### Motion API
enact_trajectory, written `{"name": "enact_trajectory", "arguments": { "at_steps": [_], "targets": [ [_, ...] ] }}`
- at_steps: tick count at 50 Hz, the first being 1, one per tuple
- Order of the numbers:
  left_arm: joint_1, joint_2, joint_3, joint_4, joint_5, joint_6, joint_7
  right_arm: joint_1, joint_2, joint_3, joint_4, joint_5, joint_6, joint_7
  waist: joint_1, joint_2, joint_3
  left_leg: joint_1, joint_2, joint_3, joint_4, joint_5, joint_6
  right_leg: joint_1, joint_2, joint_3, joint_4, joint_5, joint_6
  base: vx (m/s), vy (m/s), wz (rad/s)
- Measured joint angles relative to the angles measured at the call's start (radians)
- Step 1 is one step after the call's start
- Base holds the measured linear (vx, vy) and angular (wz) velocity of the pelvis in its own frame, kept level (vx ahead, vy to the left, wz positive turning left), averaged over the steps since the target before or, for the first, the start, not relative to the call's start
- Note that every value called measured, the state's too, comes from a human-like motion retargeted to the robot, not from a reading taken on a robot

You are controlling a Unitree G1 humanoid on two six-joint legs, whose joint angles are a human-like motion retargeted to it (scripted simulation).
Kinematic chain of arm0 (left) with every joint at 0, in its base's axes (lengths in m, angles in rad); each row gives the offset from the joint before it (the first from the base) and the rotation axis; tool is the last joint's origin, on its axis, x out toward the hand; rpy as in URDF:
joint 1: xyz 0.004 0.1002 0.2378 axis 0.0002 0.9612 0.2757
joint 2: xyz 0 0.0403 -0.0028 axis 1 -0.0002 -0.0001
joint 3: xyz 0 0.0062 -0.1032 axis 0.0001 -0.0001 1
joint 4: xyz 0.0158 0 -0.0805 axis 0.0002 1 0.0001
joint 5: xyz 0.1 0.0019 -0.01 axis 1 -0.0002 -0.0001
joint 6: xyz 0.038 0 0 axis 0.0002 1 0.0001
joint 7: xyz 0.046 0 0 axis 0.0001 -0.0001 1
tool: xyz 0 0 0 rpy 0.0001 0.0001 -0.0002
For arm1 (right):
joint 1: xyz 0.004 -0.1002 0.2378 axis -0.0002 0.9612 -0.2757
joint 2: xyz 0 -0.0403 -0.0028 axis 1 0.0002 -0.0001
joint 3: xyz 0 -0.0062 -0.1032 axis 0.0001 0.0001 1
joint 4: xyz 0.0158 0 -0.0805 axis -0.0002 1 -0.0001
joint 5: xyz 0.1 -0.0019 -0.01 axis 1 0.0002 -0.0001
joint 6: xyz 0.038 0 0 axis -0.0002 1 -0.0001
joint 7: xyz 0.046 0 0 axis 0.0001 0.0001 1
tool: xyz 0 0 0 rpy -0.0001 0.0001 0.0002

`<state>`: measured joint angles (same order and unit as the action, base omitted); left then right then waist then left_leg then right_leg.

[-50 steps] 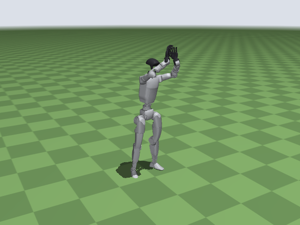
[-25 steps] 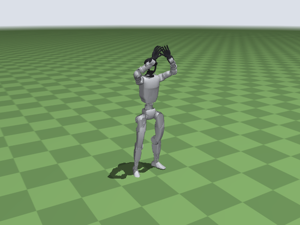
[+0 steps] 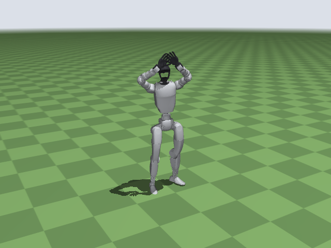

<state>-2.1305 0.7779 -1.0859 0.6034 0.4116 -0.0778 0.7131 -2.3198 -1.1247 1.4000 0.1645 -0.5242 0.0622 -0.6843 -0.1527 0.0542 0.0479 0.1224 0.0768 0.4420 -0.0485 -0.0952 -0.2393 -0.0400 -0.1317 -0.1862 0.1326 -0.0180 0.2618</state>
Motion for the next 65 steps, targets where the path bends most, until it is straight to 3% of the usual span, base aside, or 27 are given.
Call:
{"name": "enact_trajectory", "arguments": {
  "at_steps": [2,5,7,9,12,15,17,20,21,23,27,30,32,35,38,40,43,45,47,49,52,54,55,57,60,63,65],
  "targets": [
    [0.180,0.088,0.200,-0.347,0.057,-0.013,-0.028,0.045,-0.134,-0.052,-0.218,-0.056,0.012,0.004,0.014,0.024,0.020,0.007,-0.008,0.001,0.002,-0.009,0.008,0.007,-0.008,0.008,0.000,-0.006,0.000,0.05,0.05,-0.06],
    [0.523,0.192,0.496,-0.801,0.121,-0.086,-0.140,0.291,-0.306,-0.315,-0.517,-0.102,-0.045,0.089,0.020,0.048,0.052,0.021,-0.015,0.009,0.004,-0.023,0.022,0.015,-0.014,0.024,0.002,-0.015,0.000,0.03,0.02,-0.11],
    [0.673,0.247,0.588,-0.963,0.119,-0.118,-0.158,0.453,-0.336,-0.441,-0.637,-0.072,-0.083,0.123,0.009,0.058,0.061,0.026,-0.016,0.016,0.003,-0.028,0.027,0.015,-0.013,0.031,0.001,-0.017,0.000,0.04,-0.01,-0.19],
    [0.701,0.277,0.574,-1.004,0.131,-0.118,-0.134,0.510,-0.332,-0.460,-0.683,-0.077,-0.093,0.131,-0.003,0.056,0.054,0.027,-0.012,0.022,0.002,-0.029,0.026,0.013,-0.007,0.034,-0.001,-0.014,0.000,0.00,0.00,0.00],
    [0.567,0.272,0.423,-0.863,0.182,-0.079,-0.074,0.446,-0.271,-0.395,-0.609,-0.149,-0.062,0.117,-0.026,0.043,0.020,0.025,-0.005,0.025,-0.002,-0.023,0.012,0.006,0.000,0.032,0.004,-0.013,0.000,0.00,0.00,0.00],
    [0.254,0.197,0.152,-0.444,0.137,-0.029,-0.040,0.184,-0.102,-0.177,-0.272,-0.131,0.003,0.054,-0.039,0.042,-0.014,0.025,-0.002,0.027,-0.005,-0.016,-0.003,-0.002,0.002,0.028,0.017,-0.015,0.000,0.00,0.00,0.00],
    [0.112,0.109,0.040,-0.114,0.054,-0.012,-0.054,0.091,0.045,-0.107,0.021,-0.045,0.040,0.031,-0.036,0.048,-0.023,0.032,-0.004,0.033,-0.006,-0.015,-0.005,-0.001,0.001,0.034,0.024,-0.017,0.000,0.01,0.01,-0.09],
    [0.013,-0.025,-0.018,0.281,-0.096,-0.010,-0.105,0.111,0.222,-0.180,0.377,0.096,0.065,0.009,-0.020,0.044,-0.026,0.048,-0.008,0.048,-0.003,-0.020,0.006,0.006,-0.001,0.053,0.027,-0.021,0.000,0.01,0.03,-0.28],
    [0.016,-0.047,0.017,0.311,-0.124,-0.011,-0.114,0.142,0.247,-0.243,0.413,0.117,0.068,-0.006,-0.011,0.040,-0.023,0.053,-0.009,0.054,0.000,-0.024,0.012,0.010,-0.002,0.061,0.025,-0.021,0.000,0.01,0.02,-0.34],
    [0.052,-0.059,0.112,0.256,-0.132,-0.016,-0.110,0.217,0.254,-0.375,0.382,0.112,0.071,-0.044,0.011,0.034,-0.013,0.061,-0.011,0.064,0.006,-0.030,0.023,0.017,-0.001,0.076,0.020,-0.021,0.000,0.01,0.01,-0.32],
    [0.345,0.015,0.404,-0.327,0.015,-0.054,-0.111,0.547,0.086,-0.672,-0.113,-0.075,0.044,-0.013,0.050,0.026,0.017,0.067,-0.013,0.070,0.016,-0.042,0.043,0.027,-0.002,0.090,0.009,-0.021,0.000,0.00,0.00,-0.06],
    [0.614,0.057,0.604,-0.758,0.109,-0.141,-0.138,0.892,-0.001,-0.944,-0.483,-0.149,-0.077,0.110,0.050,0.024,0.044,0.060,-0.020,0.058,0.017,-0.047,0.059,0.026,-0.011,0.084,0.011,-0.026,0.000,0.00,0.00,0.07],
    [0.656,0.065,0.626,-0.880,0.144,-0.160,-0.119,0.993,0.004,-1.026,-0.607,-0.126,-0.119,0.150,0.042,0.023,0.046,0.053,-0.021,0.050,0.012,-0.046,0.060,0.019,-0.013,0.076,0.013,-0.027,-0.003,-0.01,0.00,0.21],
    [0.536,0.044,0.554,-0.829,0.176,-0.118,-0.109,0.923,-0.016,-1.014,-0.623,-0.198,-0.068,0.120,0.036,0.017,0.015,0.040,-0.022,0.044,-0.001,-0.038,0.052,0.004,-0.013,0.067,0.015,-0.025,-0.002,0.00,0.00,0.06],
    [0.238,-0.066,0.365,-0.453,0.146,-0.043,-0.062,0.576,0.004,-0.765,-0.326,-0.252,0.051,-0.013,0.039,0.012,-0.017,0.029,-0.013,0.050,-0.014,-0.025,0.030,-0.013,0.000,0.064,0.011,-0.016,0.000,0.00,0.00,0.00],
    [0.076,-0.122,0.254,-0.172,0.083,-0.011,-0.047,0.357,0.073,-0.579,-0.070,-0.162,0.096,-0.059,0.040,0.023,-0.031,0.026,-0.005,0.057,-0.016,-0.019,0.018,-0.014,0.011,0.063,-0.001,-0.008,0.000,0.00,-0.03,-0.06],
    [-0.051,-0.185,0.140,0.136,-0.035,-0.003,-0.097,0.208,0.146,-0.432,0.181,-0.006,0.091,-0.031,0.047,0.036,-0.041,0.025,0.001,0.064,-0.010,-0.016,0.011,-0.008,0.018,0.066,-0.017,0.000,0.000,0.00,0.00,0.00],
    [-0.069,-0.203,0.127,0.195,-0.097,-0.017,-0.136,0.186,0.149,-0.400,0.220,0.033,0.083,-0.023,0.050,0.037,-0.038,0.026,0.001,0.068,-0.003,-0.018,0.012,-0.002,0.017,0.071,-0.026,0.002,0.000,0.00,0.00,0.00],
    [-0.032,-0.178,0.188,0.087,-0.094,-0.037,-0.141,0.215,0.106,-0.417,0.140,0.007,0.081,-0.041,0.051,0.034,-0.022,0.030,-0.003,0.071,0.006,-0.024,0.016,0.005,0.013,0.078,-0.028,0.000,0.000,0.00,0.00,0.00],
    [0.096,-0.109,0.311,-0.172,-0.019,-0.047,-0.127,0.326,0.026,-0.501,-0.052,-0.073,0.082,-0.051,0.050,0.036,0.003,0.039,-0.007,0.076,0.012,-0.032,0.024,0.012,0.008,0.087,-0.024,-0.006,0.000,0.00,0.00,0.00],
    [0.436,0.025,0.555,-0.650,0.102,-0.099,-0.139,0.666,-0.078,-0.779,-0.409,-0.196,0.018,0.027,0.036,0.042,0.042,0.053,-0.013,0.084,0.019,-0.044,0.041,0.018,0.002,0.103,-0.013,-0.015,0.000,0.02,0.02,-0.19],
    [0.698,0.123,0.709,-0.935,0.093,-0.158,-0.169,0.985,-0.064,-1.028,-0.641,-0.163,-0.059,0.133,0.013,0.040,0.067,0.060,-0.016,0.088,0.020,-0.050,0.051,0.019,-0.001,0.110,-0.007,-0.019,0.000,0.00,0.00,0.00],
    [0.808,0.155,0.761,-1.049,0.075,-0.184,-0.174,1.134,-0.035,-1.133,-0.741,-0.125,-0.095,0.179,0.003,0.035,0.077,0.062,-0.015,0.090,0.019,-0.051,0.054,0.018,0.001,0.112,-0.004,-0.020,0.000,0.00,0.00,0.00],
    [0.891,0.179,0.765,-1.154,0.075,-0.219,-0.155,1.275,0.022,-1.204,-0.841,-0.073,-0.136,0.222,-0.003,0.028,0.085,0.063,-0.009,0.095,0.016,-0.049,0.054,0.015,0.009,0.114,-0.004,-0.017,0.000,0.02,-0.06,-0.13],
    [0.804,0.237,0.681,-1.134,0.137,-0.189,-0.108,1.258,-0.015,-1.198,-0.858,-0.122,-0.110,0.217,0.005,0.029,0.054,0.062,0.004,0.099,0.009,-0.042,0.046,0.013,0.025,0.110,-0.011,-0.008,0.000,0.03,-0.07,-0.03],
    [0.399,0.146,0.386,-0.735,0.246,-0.086,-0.010,0.913,-0.123,-0.983,-0.588,-0.220,-0.011,0.093,0.042,0.013,0.010,0.055,0.018,0.097,0.006,-0.032,0.029,0.006,0.039,0.100,-0.009,-0.004,0.000,0.02,-0.06,0.07],
    [0.180,0.033,0.217,-0.399,0.194,-0.048,-0.014,0.630,-0.081,-0.758,-0.303,-0.201,0.054,0.005,0.050,-0.001,-0.015,0.054,0.024,0.095,0.007,-0.029,0.020,0.007,0.044,0.094,-0.009,-0.003,0.000,0.00,0.00,0.00]
  ]
}}
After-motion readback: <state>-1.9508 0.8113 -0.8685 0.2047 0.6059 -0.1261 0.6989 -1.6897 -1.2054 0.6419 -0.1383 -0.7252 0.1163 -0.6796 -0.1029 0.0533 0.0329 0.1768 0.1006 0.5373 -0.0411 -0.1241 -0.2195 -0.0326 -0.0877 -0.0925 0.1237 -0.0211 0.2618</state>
